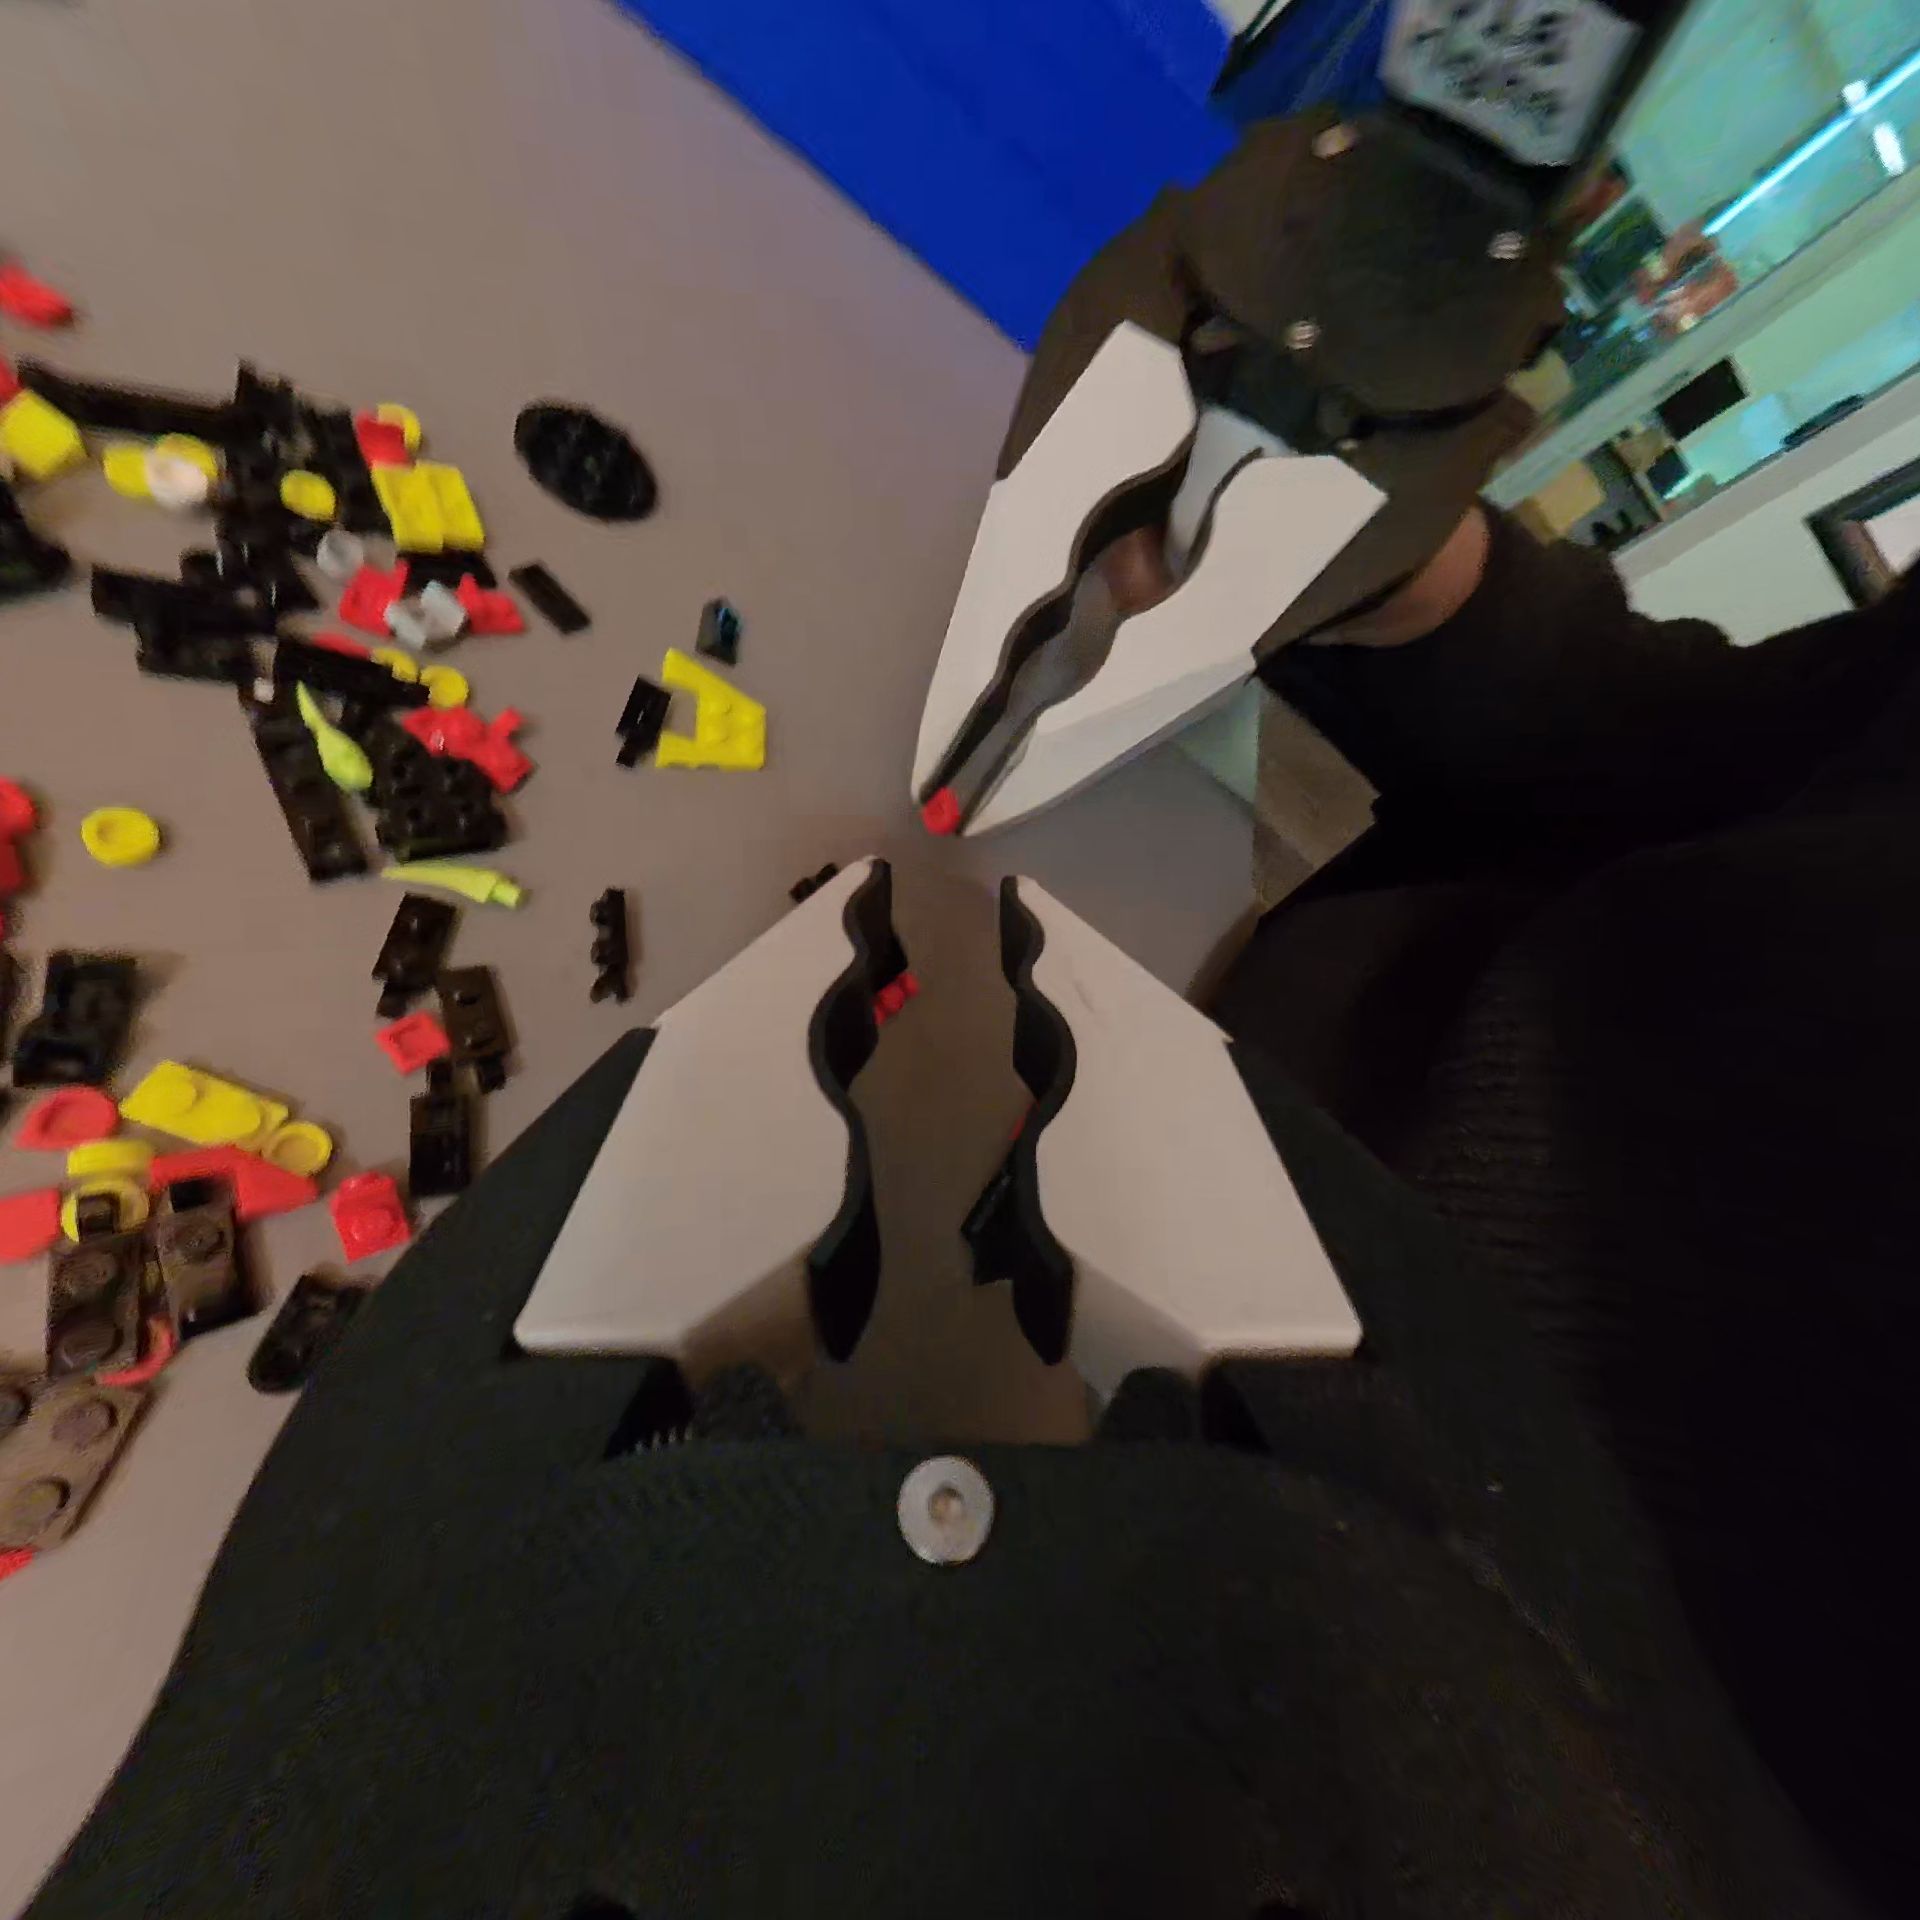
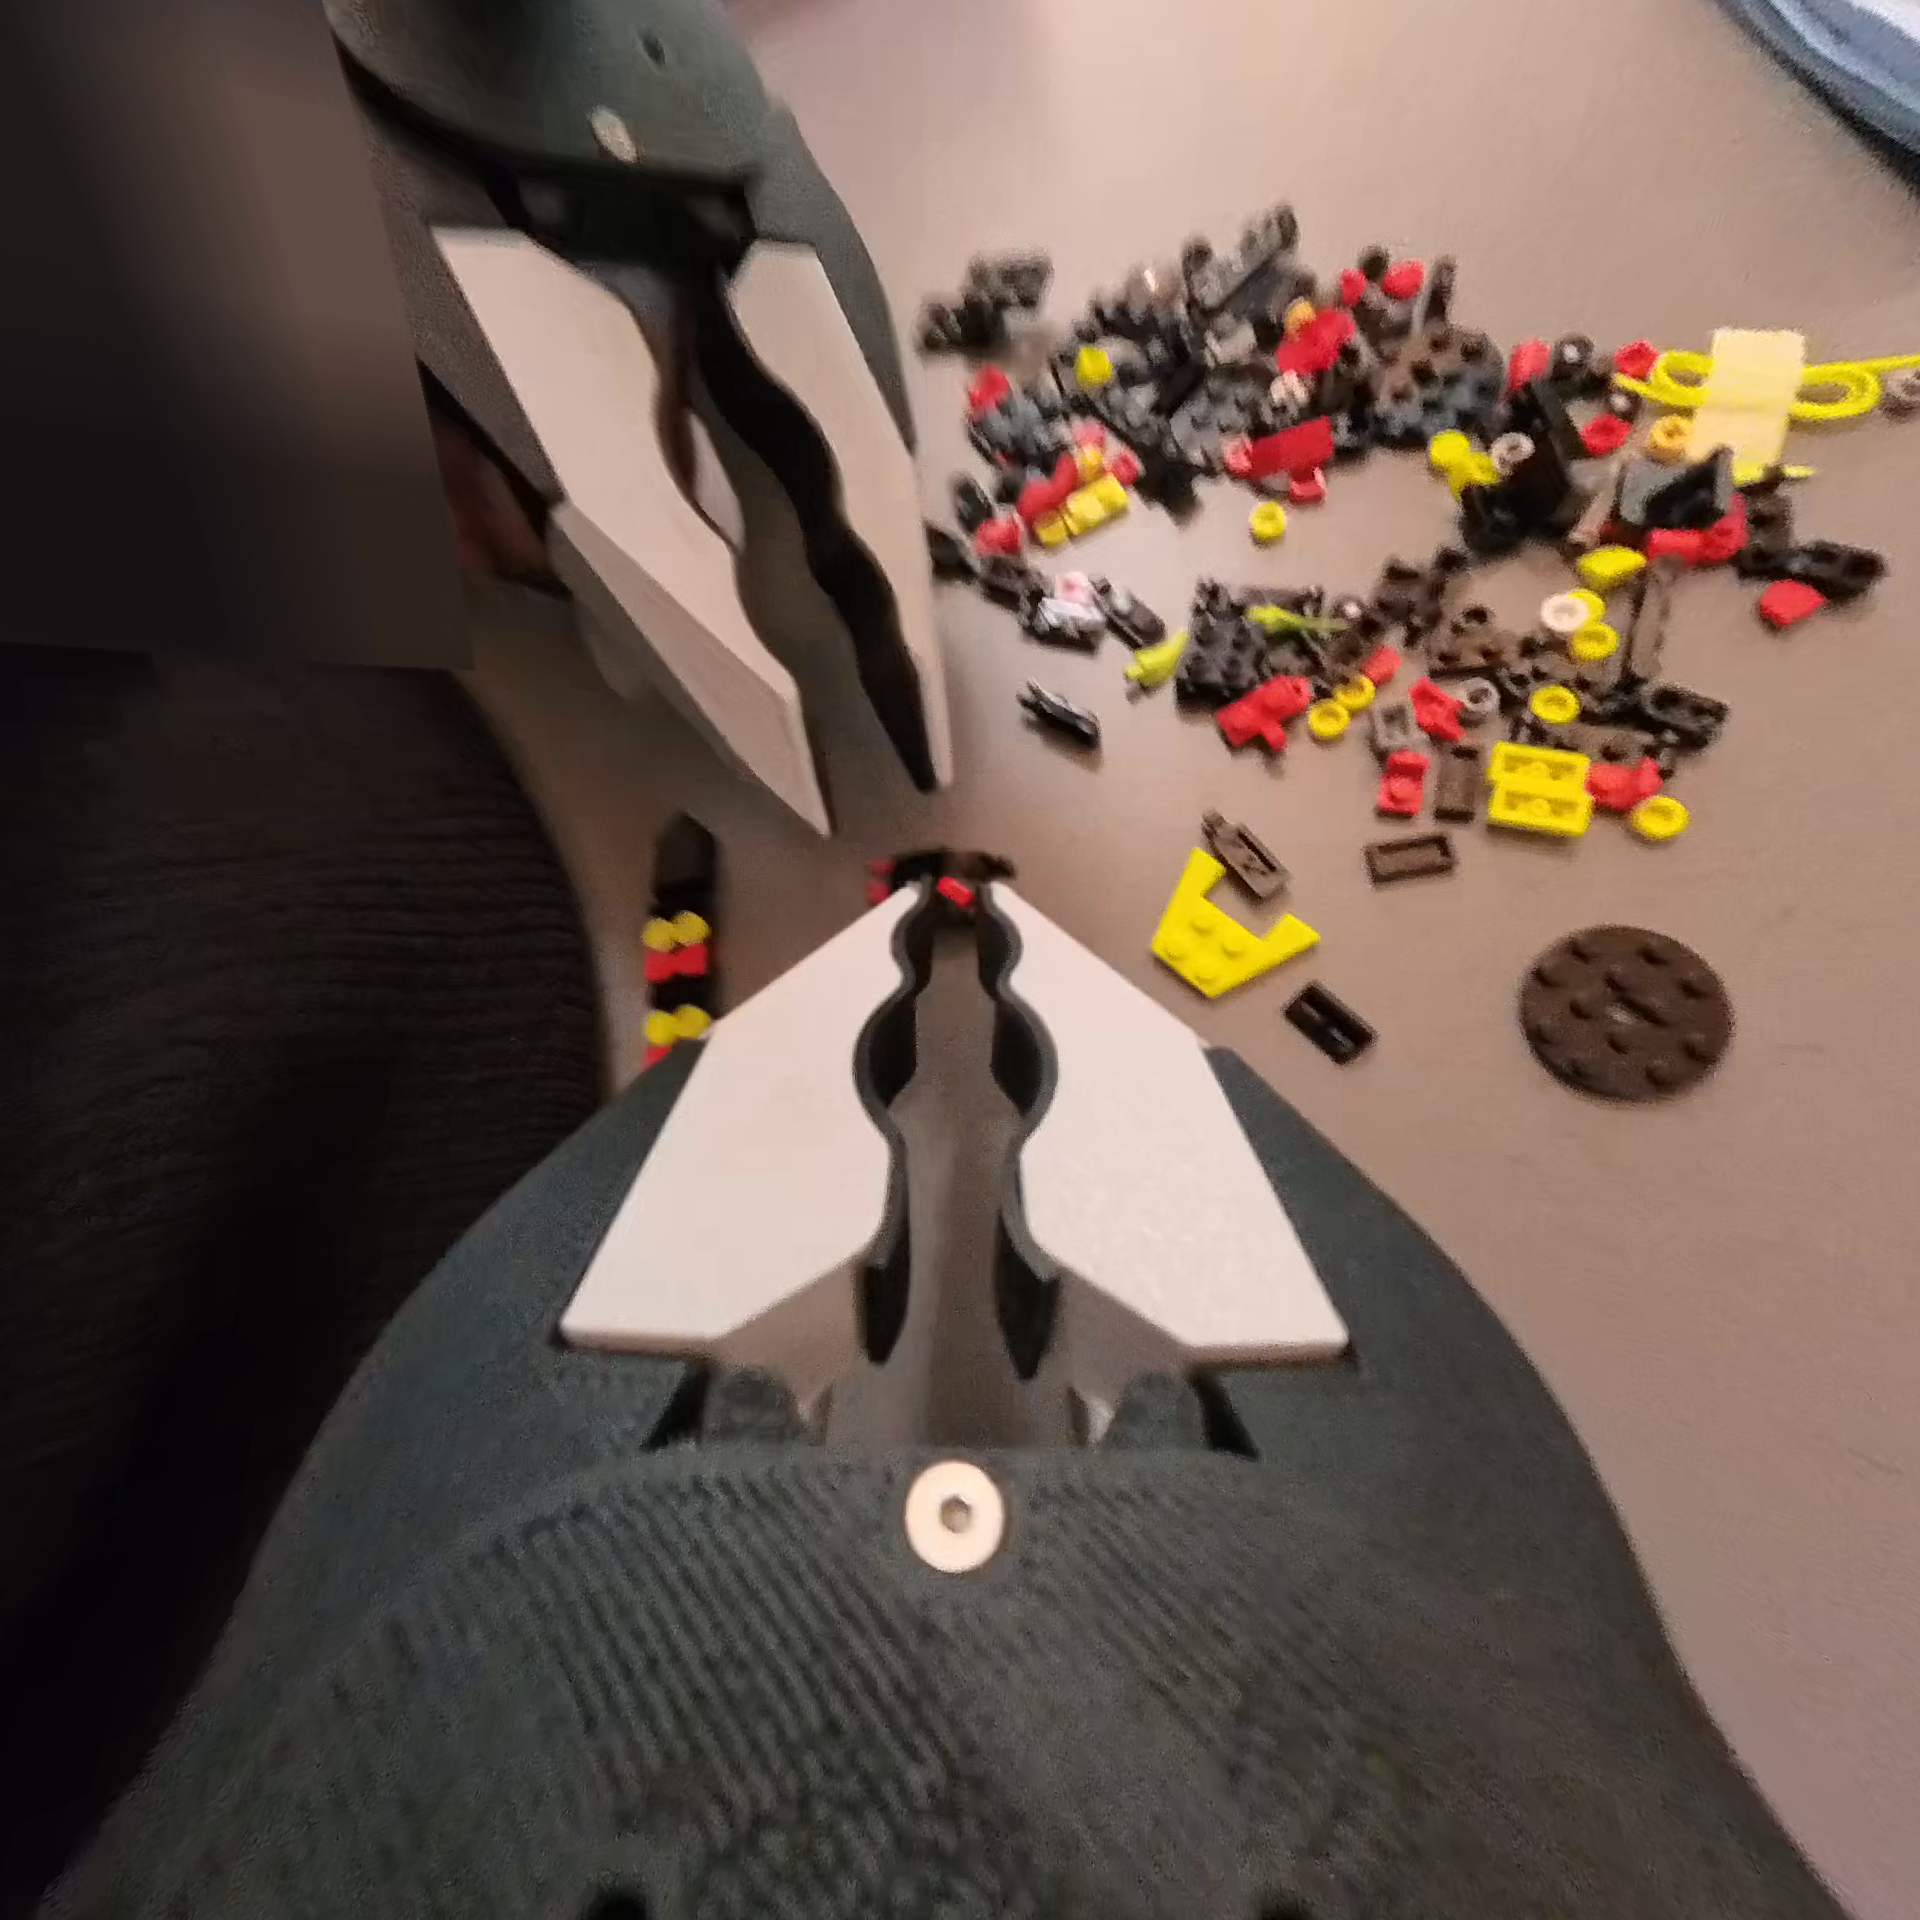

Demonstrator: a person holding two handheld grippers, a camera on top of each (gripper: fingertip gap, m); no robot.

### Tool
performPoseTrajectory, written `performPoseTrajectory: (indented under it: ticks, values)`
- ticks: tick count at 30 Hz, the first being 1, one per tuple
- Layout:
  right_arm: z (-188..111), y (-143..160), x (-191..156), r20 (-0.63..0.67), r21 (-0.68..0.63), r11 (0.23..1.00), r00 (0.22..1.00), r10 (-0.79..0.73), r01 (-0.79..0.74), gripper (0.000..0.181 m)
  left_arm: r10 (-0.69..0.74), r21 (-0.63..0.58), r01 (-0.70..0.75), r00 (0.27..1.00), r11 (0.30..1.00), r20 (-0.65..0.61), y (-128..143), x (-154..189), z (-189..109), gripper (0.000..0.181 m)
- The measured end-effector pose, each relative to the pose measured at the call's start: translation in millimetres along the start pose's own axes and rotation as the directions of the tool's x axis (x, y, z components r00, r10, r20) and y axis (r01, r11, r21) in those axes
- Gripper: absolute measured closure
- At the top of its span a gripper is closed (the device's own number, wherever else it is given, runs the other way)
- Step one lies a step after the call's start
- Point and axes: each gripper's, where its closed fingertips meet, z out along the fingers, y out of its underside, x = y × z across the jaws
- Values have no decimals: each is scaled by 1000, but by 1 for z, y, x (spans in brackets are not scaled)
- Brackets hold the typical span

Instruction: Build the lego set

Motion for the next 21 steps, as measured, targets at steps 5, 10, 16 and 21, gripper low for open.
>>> performPoseTrajectory:
  ticks: [5,10,16,21]
  values:
    - [-18,-33,-23,249,190,967,961,122,-172,176,169,111,-166,985,980,-19,-18,16,-11,168]
    - [-21,-38,-29,314,214,951,938,150,-224,175,292,187,-285,956,940,-14,-28,32,-17,173]
    - [-21,-40,-33,375,208,937,908,188,-280,176,320,207,-312,948,927,-1,-31,34,-19,178]
    - [-24,-43,-32,403,221,922,891,210,-318,176,333,197,-325,943,925,-11,-28,37,-19,175]
